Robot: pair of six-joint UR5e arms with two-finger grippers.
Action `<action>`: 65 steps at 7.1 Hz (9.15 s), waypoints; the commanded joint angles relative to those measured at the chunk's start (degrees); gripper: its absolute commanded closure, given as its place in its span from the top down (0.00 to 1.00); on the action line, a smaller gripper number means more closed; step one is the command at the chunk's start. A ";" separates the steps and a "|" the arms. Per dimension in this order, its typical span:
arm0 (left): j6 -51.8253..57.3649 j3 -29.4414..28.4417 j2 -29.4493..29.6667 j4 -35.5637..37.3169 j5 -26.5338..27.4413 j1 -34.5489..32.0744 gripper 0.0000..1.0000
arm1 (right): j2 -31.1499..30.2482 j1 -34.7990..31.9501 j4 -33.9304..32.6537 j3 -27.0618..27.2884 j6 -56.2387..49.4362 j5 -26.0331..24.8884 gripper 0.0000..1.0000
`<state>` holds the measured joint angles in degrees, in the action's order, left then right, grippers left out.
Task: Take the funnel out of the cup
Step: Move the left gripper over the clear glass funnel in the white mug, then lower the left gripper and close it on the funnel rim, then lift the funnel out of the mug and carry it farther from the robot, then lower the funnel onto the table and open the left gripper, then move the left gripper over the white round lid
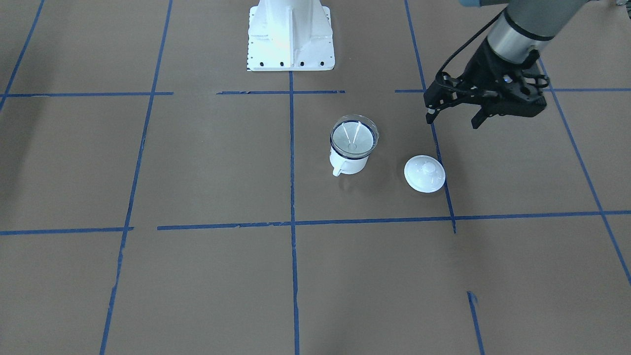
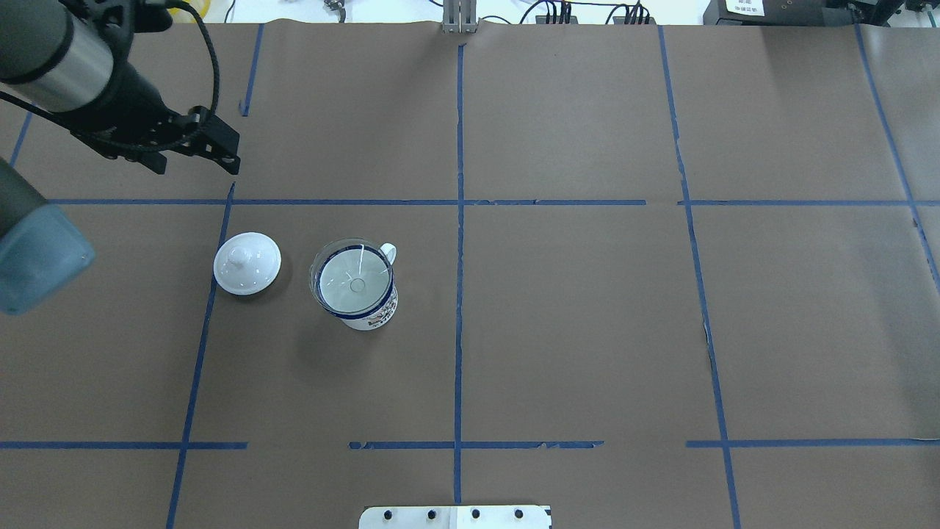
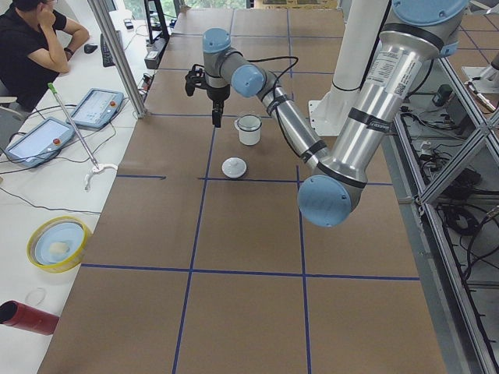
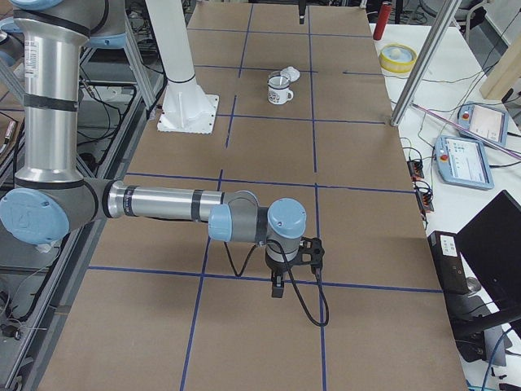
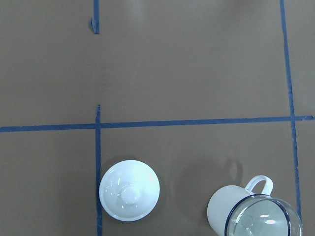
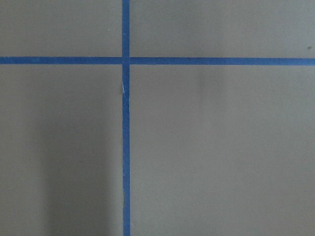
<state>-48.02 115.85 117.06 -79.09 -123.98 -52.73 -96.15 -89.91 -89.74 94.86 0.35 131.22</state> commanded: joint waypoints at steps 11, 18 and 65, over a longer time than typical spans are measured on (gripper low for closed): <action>-5.42 -10.20 4.93 -1.77 12.36 17.39 0.75 | 0.00 0.00 0.00 0.06 0.00 0.00 1.00; -4.72 -11.17 4.84 -3.17 12.27 17.39 0.18 | 0.00 0.00 0.00 0.06 0.00 0.00 1.00; -3.32 -37.67 -5.40 -76.83 54.85 14.94 1.00 | 0.00 0.00 0.00 -0.03 0.00 0.00 1.00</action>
<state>-53.52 74.37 114.64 -156.33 -65.44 -37.25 -96.15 -89.91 -89.74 94.88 0.35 131.22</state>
